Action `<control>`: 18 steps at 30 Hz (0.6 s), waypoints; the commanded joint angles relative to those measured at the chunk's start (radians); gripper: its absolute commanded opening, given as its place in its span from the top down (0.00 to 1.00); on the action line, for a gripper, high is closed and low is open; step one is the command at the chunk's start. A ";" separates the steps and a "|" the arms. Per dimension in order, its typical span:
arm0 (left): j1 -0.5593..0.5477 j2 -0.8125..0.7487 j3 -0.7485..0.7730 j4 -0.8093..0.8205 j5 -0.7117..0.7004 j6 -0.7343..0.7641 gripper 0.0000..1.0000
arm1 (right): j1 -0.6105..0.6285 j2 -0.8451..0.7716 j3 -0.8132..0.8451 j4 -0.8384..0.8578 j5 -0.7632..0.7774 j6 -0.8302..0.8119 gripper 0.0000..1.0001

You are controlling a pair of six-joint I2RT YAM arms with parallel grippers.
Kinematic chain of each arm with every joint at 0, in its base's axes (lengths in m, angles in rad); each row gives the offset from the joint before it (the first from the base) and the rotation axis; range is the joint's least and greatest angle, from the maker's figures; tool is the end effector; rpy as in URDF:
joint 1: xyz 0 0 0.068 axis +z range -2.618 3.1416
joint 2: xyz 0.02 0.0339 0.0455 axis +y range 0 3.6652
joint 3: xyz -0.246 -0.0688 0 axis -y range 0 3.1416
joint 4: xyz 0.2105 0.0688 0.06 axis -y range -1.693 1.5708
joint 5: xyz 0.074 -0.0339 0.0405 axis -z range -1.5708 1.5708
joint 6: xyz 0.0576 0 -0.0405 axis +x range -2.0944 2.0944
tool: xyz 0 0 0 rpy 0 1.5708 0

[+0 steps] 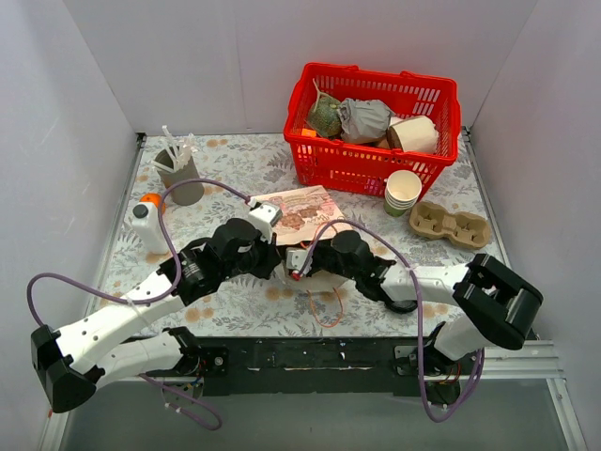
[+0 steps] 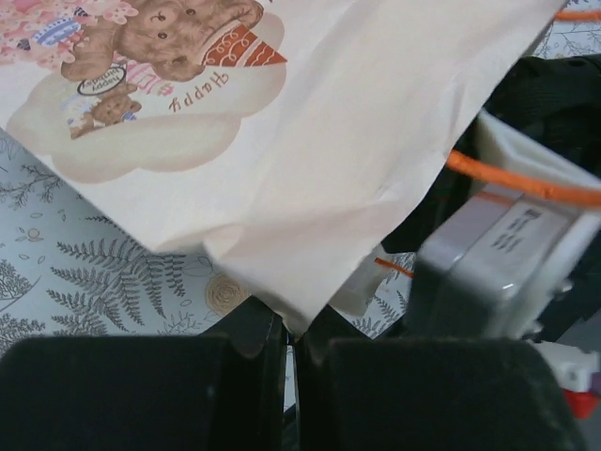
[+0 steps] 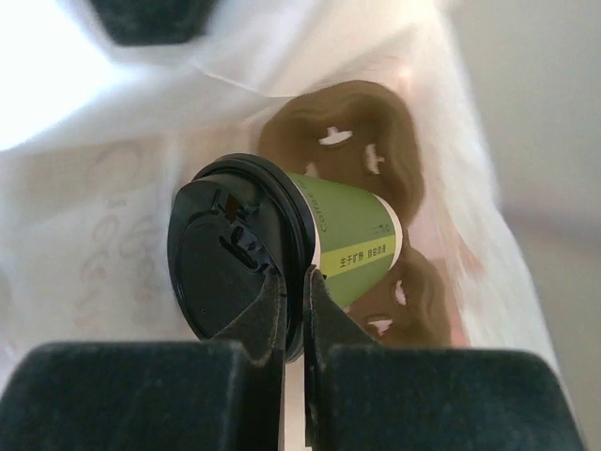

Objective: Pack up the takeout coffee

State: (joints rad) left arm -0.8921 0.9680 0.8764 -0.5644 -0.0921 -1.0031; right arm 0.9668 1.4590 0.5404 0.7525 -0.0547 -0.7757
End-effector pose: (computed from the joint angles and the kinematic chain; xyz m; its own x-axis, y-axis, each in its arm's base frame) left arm 0.1295 -0.1521 0.2765 -0.8208 -0.3196 -0.4734 0.0693 0.7669 -0.6380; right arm 0.1665 0.2468 0.2053 0.5299 -0.4632 -0.7104 -0.6744 0.2779 -0.6841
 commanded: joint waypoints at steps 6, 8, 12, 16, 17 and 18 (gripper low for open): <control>0.007 0.008 0.059 0.028 0.091 0.164 1.00 | -0.039 0.092 0.352 -0.794 -0.071 -0.436 0.99; 0.010 0.012 0.062 0.023 0.091 0.181 1.00 | -0.051 0.109 0.406 -0.869 -0.071 -0.406 0.99; 0.022 0.008 0.062 0.017 0.120 0.212 1.00 | -0.069 0.144 0.467 -1.066 -0.025 -0.337 0.99; 0.025 0.020 0.070 0.018 0.124 0.213 1.00 | -0.076 0.115 0.486 -1.128 -0.022 -0.310 0.99; 0.027 0.024 0.070 0.023 0.132 0.213 1.00 | -0.074 0.094 0.487 -1.127 -0.033 -0.301 0.99; 0.027 0.028 0.070 0.024 0.140 0.215 1.00 | -0.074 0.083 0.486 -1.130 -0.042 -0.298 0.99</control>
State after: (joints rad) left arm -0.8524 0.9955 0.8841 -0.6025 -0.0563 -0.8181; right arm 0.8978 1.5600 1.0138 -0.1383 -0.1108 -1.1141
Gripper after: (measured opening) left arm 0.009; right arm 0.061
